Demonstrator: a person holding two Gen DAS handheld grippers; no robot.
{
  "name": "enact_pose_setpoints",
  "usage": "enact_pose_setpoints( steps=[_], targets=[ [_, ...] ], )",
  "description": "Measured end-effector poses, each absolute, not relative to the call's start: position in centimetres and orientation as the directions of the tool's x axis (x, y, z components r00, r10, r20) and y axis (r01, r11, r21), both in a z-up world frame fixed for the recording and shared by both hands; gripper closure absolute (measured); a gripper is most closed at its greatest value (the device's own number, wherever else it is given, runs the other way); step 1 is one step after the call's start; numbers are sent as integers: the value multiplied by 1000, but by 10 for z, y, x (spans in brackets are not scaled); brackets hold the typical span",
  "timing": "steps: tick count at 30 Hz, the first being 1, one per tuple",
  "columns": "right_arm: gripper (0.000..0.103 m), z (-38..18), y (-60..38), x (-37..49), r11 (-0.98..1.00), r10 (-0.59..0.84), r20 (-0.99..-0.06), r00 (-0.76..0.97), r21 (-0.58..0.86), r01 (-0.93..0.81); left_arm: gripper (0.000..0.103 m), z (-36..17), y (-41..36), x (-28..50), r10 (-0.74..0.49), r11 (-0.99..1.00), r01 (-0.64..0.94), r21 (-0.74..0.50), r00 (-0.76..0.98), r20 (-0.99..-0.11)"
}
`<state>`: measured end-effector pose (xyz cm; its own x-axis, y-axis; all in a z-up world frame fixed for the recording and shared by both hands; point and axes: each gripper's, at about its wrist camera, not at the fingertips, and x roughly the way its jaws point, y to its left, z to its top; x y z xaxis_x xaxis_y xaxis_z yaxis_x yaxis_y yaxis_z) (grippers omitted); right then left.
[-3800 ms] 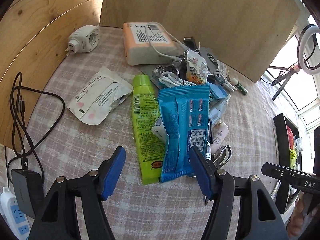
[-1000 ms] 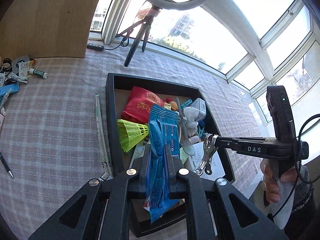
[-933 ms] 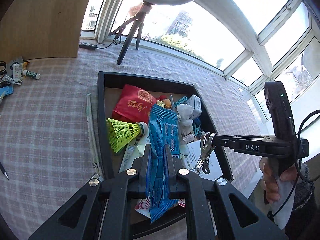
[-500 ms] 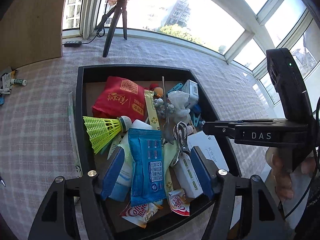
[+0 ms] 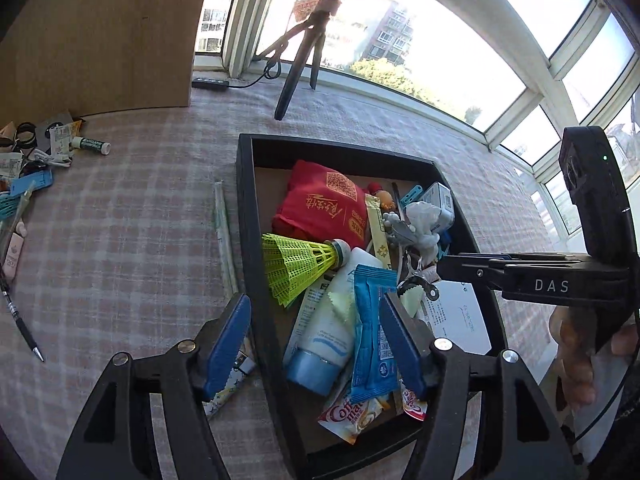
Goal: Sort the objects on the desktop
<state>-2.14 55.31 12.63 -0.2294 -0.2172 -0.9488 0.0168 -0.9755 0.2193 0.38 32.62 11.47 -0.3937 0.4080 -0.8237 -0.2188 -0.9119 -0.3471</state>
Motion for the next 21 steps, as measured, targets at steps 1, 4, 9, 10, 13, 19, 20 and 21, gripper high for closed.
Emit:
enact_pose_setpoints(
  steps=[1,4,9,10,13,19,20,21],
  targets=[
    [72,127,546,-23,-975,-220,-949,-227,220,28,39,114,316,3,399,-916,-201,-346,-398,-826],
    [72,128,521,-28,-972,-236,-946,-222,228,60,39,112,278,-1,366,-930,-142,-338,-417,-832],
    [72,128,475,-33,-962,-270,-943,-196,254,100,40,107,213,-6,317,-943,-51,-330,-442,-839],
    [72,126,466,-34,-959,-279,-942,-187,263,103,40,106,202,-6,308,-945,-39,-325,-444,-842],
    [72,120,436,-32,-952,-301,-941,-156,286,112,40,101,168,-8,283,-950,-8,-312,-444,-850],
    [72,91,382,-20,-950,-309,-947,-83,303,82,40,82,110,-13,269,-947,48,-318,-422,-866],
    [72,86,375,-18,-953,-301,-951,-75,296,70,40,79,102,-14,267,-947,53,-316,-415,-870],
    [72,80,370,-16,-956,-291,-954,-68,288,54,40,75,94,-15,261,-948,59,-311,-408,-875]
  ],
)
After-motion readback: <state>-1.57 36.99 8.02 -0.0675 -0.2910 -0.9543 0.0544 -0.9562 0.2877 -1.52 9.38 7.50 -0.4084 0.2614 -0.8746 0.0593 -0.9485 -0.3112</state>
